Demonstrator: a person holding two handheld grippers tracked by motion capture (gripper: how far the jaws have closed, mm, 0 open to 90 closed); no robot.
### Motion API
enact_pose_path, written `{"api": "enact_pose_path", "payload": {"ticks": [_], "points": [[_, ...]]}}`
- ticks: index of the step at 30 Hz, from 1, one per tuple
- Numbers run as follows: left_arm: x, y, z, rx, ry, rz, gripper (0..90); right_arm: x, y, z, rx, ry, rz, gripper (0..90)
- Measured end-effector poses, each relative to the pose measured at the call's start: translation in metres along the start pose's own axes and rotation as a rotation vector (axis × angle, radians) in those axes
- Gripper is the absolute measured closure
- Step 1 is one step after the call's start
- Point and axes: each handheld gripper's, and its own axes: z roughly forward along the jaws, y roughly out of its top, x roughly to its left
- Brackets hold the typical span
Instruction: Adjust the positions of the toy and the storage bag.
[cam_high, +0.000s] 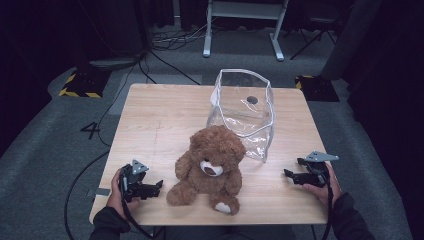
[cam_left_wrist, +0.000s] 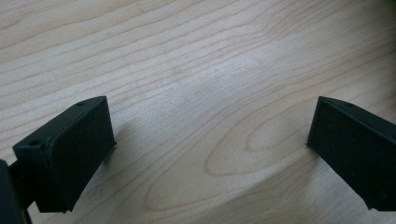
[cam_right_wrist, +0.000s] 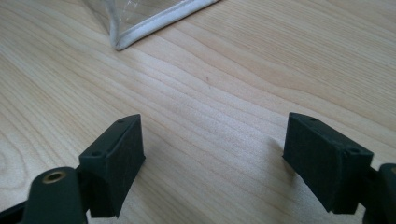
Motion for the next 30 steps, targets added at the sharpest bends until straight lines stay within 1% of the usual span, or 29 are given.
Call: {"api": "enact_pose_path", "payload": {"ticks": [6,7,8,9,10,12,13,14,15,16,17,18,19,20,21,22,23,25,27,30], "points": [[-0.001,-0.001,-0.001,-0.003,-0.007,0.004,0.5,0.000,0.000,0.000,0.001,-0.001,0.000,20.0],[-0.001,-0.002,-0.002,0.000,-0.015,0.011,0.6,0.000,0.000,0.000,0.001,-0.001,0.000,20.0],[-0.002,-0.004,-0.004,-0.014,-0.028,0.030,4.0,0.000,0.000,0.000,0.001,-0.001,0.000,20.1],[-0.002,-0.004,-0.004,-0.014,-0.028,0.030,5.9,0.000,0.000,0.000,0.001,-0.001,0.000,20.1],[-0.002,-0.005,-0.005,-0.018,-0.037,0.032,5.9,0.000,0.000,0.000,0.001,-0.001,0.000,20.0],[-0.002,-0.005,-0.007,-0.017,-0.045,0.039,10.0,0.000,0.000,0.000,0.000,0.000,-0.001,20.0],[-0.003,-0.005,-0.009,-0.023,-0.051,0.048,15.7,0.000,0.000,0.000,0.000,0.000,0.000,20.0],[-0.003,-0.005,-0.010,-0.024,-0.066,0.050,19.6,0.000,0.000,0.000,0.000,0.000,-0.001,20.0],[-0.004,-0.004,-0.012,-0.022,-0.079,0.056,17.7,0.000,0.000,0.000,0.000,0.000,0.000,20.0],[-0.004,-0.003,-0.014,-0.021,-0.085,0.071,14.2,0.000,0.000,0.000,0.000,0.000,-0.001,20.0],[-0.004,-0.001,-0.016,-0.021,-0.088,0.076,17.3,0.000,0.000,0.000,0.000,0.000,-0.001,20.0],[-0.004,0.001,-0.019,-0.035,-0.100,0.069,18.2,0.000,0.000,0.000,0.000,0.001,-0.001,20.0],[-0.004,0.003,-0.020,-0.045,-0.106,0.075,15.3,0.000,0.000,0.000,-0.001,0.000,-0.001,20.0],[-0.006,0.005,-0.023,-0.058,-0.121,0.082,17.0,0.000,0.000,0.000,0.000,0.000,-0.001,20.0],[-0.009,0.011,-0.026,-0.073,-0.136,0.103,15.7,0.000,0.000,0.000,-0.001,0.000,-0.001,20.0],[-0.012,0.013,-0.028,-0.083,-0.145,0.115,16.2,0.000,0.000,0.000,0.000,0.000,-0.001,20.0],[-0.012,0.013,-0.028,-0.083,-0.145,0.115,16.8,0.000,0.000,0.000,0.000,0.000,-0.001,20.0],[-0.017,0.020,-0.030,-0.098,-0.162,0.149,16.7,0.000,0.000,0.000,0.000,-0.001,0.000,20.0],[-0.021,0.027,-0.032,-0.114,-0.174,0.164,16.4,0.000,0.000,0.000,0.001,-0.004,0.002,20.0],[-0.025,0.037,-0.035,-0.150,-0.208,0.178,16.0,0.001,-0.001,-0.001,0.002,-0.010,0.009,20.0]]}}
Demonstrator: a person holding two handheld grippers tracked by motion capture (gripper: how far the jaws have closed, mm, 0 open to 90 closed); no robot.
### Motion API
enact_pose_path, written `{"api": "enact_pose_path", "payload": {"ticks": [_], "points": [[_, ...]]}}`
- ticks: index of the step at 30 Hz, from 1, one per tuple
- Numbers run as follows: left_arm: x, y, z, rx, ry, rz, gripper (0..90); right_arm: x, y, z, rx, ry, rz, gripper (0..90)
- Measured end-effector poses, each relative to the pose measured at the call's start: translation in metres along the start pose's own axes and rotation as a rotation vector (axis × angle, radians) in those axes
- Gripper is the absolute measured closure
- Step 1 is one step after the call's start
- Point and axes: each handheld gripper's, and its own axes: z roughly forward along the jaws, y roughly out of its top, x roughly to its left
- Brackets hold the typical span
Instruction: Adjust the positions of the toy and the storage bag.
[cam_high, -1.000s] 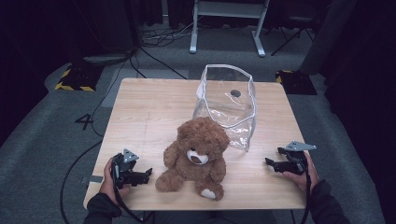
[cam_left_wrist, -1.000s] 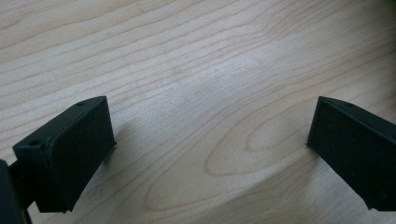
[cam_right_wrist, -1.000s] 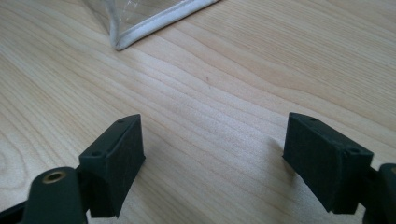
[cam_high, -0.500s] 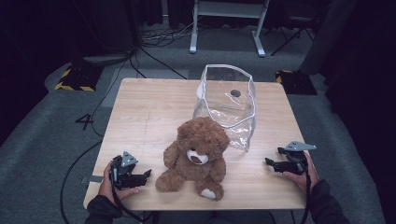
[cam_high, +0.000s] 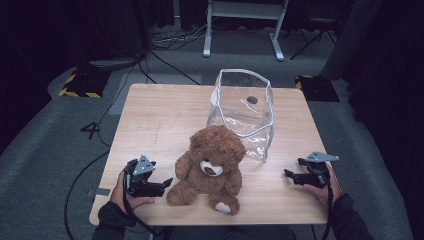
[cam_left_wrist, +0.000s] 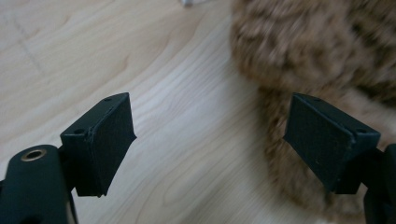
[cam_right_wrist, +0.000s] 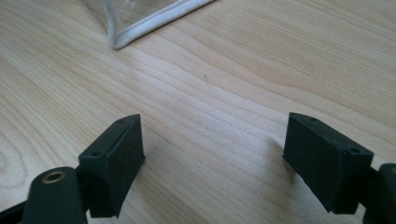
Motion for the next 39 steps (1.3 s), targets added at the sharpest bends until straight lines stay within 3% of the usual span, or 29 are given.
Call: {"api": "enact_pose_path", "payload": {"ticks": [4,17,25,39], "points": [[-0.009,0.017,-0.002,-0.052,-0.044,0.032,15.8,0.000,-0.002,-0.002,-0.001,-0.007,0.001,19.9],[-0.020,0.041,0.015,-0.021,-0.080,0.099,15.8,-0.001,-0.001,-0.001,0.001,-0.018,0.016,18.7],[-0.029,0.061,0.031,-0.015,-0.127,0.160,15.9,0.000,-0.002,-0.002,0.001,-0.020,0.017,18.7],[-0.030,0.085,0.046,-0.021,-0.208,0.210,15.6,0.000,-0.002,-0.002,0.000,-0.023,0.016,18.7]]}}
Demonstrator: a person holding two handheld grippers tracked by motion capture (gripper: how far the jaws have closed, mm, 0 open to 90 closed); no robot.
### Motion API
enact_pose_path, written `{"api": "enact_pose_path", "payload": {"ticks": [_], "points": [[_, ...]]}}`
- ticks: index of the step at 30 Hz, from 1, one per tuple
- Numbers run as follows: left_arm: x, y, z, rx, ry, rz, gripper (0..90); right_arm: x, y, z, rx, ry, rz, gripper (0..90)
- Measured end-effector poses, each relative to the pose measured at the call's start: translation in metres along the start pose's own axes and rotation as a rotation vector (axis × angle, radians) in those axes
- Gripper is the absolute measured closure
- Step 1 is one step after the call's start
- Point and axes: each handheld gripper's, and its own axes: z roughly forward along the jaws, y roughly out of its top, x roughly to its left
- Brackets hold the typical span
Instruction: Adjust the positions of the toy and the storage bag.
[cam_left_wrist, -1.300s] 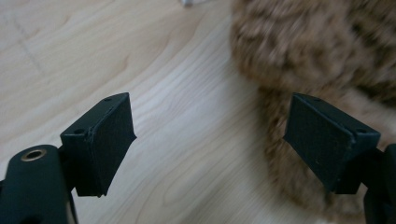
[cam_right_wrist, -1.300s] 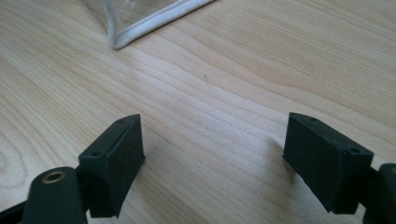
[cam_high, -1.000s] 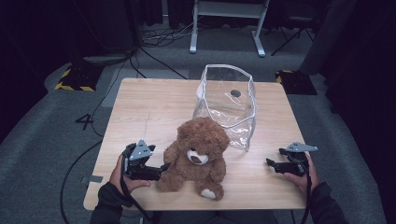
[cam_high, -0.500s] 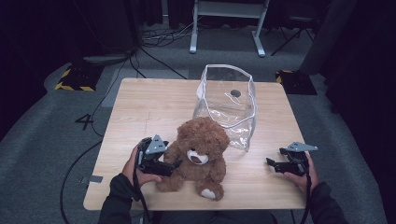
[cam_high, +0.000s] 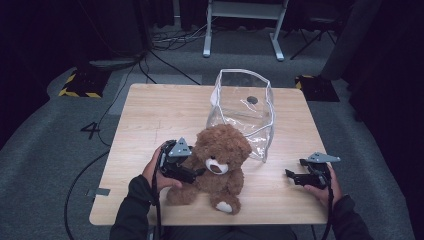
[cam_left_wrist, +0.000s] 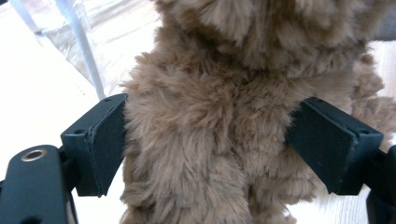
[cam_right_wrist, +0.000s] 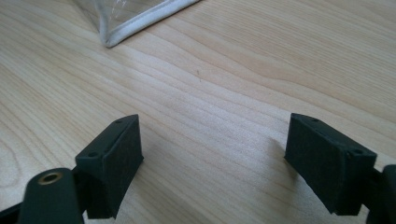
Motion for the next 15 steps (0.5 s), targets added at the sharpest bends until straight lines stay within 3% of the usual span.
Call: {"api": "enact_pose_path", "payload": {"ticks": [9,15], "points": [[0.001,0.016,0.001,-0.012,-0.032,0.038,15.6,0.000,0.000,0.000,0.001,0.004,-0.003,18.6],[0.007,0.024,0.018,-0.003,-0.107,0.046,11.3,0.000,0.000,0.000,0.000,0.002,-0.002,18.6]]}}
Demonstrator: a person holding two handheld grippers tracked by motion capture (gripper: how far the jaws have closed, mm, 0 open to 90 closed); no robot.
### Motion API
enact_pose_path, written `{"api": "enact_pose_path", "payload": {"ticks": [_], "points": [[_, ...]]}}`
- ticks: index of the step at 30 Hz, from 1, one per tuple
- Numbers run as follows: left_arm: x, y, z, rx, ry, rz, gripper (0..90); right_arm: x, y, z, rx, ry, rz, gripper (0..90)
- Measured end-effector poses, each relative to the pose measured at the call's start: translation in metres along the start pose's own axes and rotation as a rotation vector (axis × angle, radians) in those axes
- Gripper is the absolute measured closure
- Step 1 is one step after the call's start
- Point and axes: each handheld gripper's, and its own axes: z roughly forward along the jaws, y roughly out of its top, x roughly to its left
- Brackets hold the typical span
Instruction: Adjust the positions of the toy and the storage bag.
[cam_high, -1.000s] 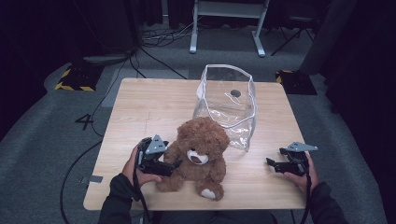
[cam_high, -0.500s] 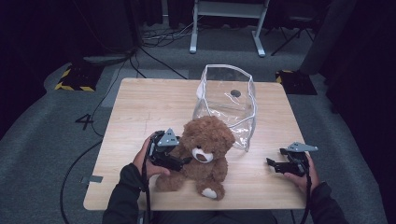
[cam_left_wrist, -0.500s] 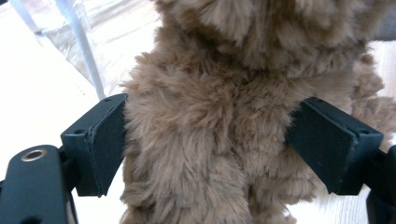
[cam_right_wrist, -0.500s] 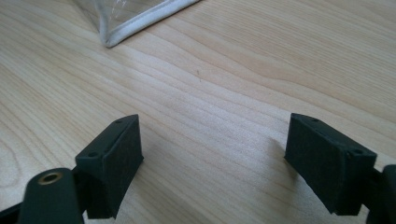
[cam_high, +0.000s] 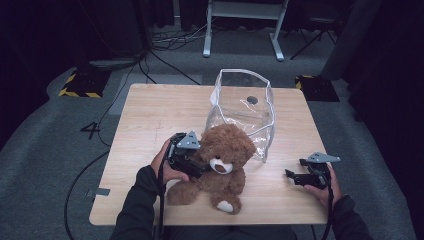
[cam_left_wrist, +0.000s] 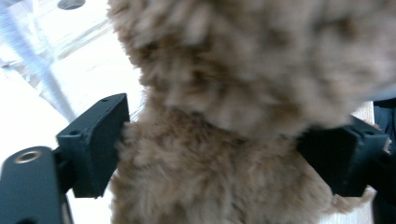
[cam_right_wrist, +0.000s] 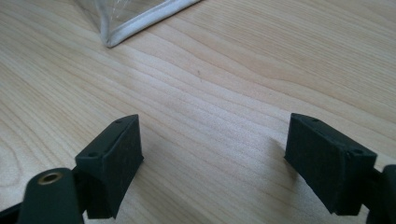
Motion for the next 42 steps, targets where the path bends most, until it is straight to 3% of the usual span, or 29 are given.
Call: {"api": "enact_pose_path", "payload": {"ticks": [4,6,9,14,18,20,24,30,31,32,33,34,35,38,40,42], "points": [[0.004,-0.002,0.013,0.041,-0.066,-0.019,4.4,0.000,0.000,0.000,0.000,0.000,0.000,18.6],[0.004,-0.002,0.015,0.035,-0.076,-0.015,5.0,0.000,0.000,0.000,0.000,0.000,0.000,18.6],[0.002,-0.005,0.020,0.040,-0.125,-0.026,11.3,0.000,0.000,0.000,0.000,0.000,0.000,18.6],[-0.009,-0.008,0.023,0.020,-0.108,0.059,31.6,0.000,0.000,0.000,0.000,0.000,0.000,18.6],[-0.011,-0.013,0.022,0.007,-0.092,0.082,40.7,0.000,0.000,0.000,0.000,0.000,0.000,18.6],[-0.011,-0.017,0.019,-0.004,-0.086,0.072,44.8,0.000,0.000,0.000,0.000,0.000,0.000,18.6],[-0.010,-0.026,0.007,-0.011,-0.043,0.038,49.4,0.000,0.000,0.000,0.000,-0.001,0.001,18.5],[-0.008,-0.044,-0.017,-0.003,0.063,-0.012,53.3,-0.001,0.001,0.000,0.004,0.014,-0.005,19.9],[-0.007,-0.049,-0.022,-0.008,0.087,-0.027,53.9,-0.001,0.001,-0.001,0.001,0.025,-0.007,20.6],[-0.008,-0.053,-0.024,-0.037,0.106,-0.072,54.9,-0.002,0.001,-0.002,-0.006,0.029,-0.006,20.7],[-0.006,-0.056,-0.028,-0.022,0.111,-0.060,55.7,-0.002,0.002,-0.003,-0.012,0.037,-0.005,21.3],[-0.004,-0.064,-0.034,-0.039,0.137,-0.094,56.5,-0.003,0.006,-0.006,-0.030,0.052,0.004,21.6],[-0.004,-0.064,-0.034,-0.039,0.137,-0.094,57.1,-0.003,0.006,-0.006,-0.030,0.052,0.004,21.6],[-0.002,-0.073,-0.042,-0.069,0.176,-0.158,57.8,0.000,0.022,-0.020,-0.088,0.063,-0.025,24.9],[-0.001,-0.078,-0.048,-0.062,0.198,-0.161,58.4,0.005,0.038,-0.029,-0.130,0.065,-0.058,28.2],[0.001,-0.085,-0.054,-0.071,0.212,-0.195,58.7,0.013,0.057,-0.039,-0.159,0.078,-0.104,28.6]]}}
